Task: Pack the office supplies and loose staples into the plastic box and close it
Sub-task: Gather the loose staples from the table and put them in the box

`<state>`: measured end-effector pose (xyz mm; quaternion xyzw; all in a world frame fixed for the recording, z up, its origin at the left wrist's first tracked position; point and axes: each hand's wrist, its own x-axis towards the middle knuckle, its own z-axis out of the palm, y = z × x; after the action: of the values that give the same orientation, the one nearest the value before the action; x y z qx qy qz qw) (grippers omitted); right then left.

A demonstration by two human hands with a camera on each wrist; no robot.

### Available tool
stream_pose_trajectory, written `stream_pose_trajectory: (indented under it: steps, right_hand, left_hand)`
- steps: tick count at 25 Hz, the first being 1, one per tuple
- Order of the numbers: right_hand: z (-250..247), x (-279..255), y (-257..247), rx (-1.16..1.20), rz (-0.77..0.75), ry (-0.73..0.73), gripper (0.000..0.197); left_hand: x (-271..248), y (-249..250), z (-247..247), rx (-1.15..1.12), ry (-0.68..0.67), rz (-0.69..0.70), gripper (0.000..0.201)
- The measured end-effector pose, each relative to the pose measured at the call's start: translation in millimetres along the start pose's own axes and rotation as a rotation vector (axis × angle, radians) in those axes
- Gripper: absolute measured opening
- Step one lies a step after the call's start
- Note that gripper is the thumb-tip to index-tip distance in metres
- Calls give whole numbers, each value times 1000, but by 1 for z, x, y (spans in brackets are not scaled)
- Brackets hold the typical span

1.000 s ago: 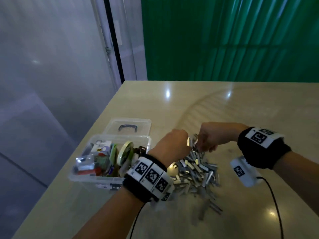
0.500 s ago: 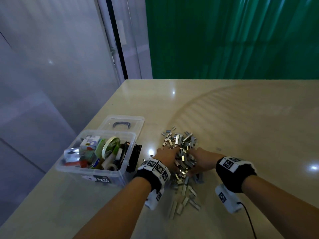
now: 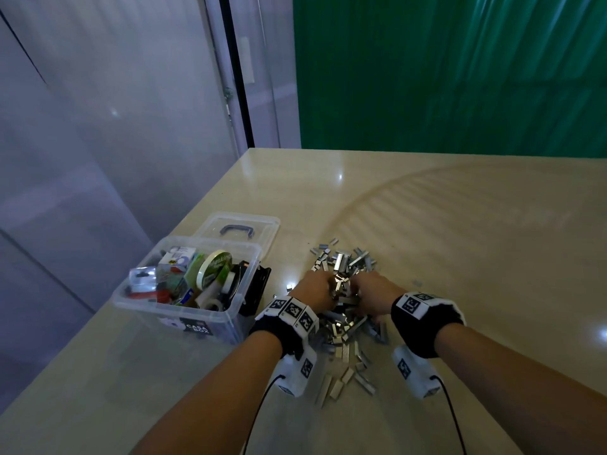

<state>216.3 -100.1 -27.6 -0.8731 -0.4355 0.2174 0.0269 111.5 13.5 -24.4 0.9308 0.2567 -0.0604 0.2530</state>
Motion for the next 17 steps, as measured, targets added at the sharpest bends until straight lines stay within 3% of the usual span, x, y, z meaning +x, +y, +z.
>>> stream_pose_trajectory:
  steps: [5, 13, 17]
  right_hand:
    - [-4, 2, 13, 95, 3, 3, 16]
    - [-44, -17, 9, 374, 37, 33, 14]
    - [-65, -23, -6, 363, 35, 22, 15]
  left_hand:
    - [-5, -13, 1, -128, 67, -18, 29]
    - [-4, -19, -13, -25, 56, 65, 33]
    - [-8, -17, -29, 3, 96, 163, 32]
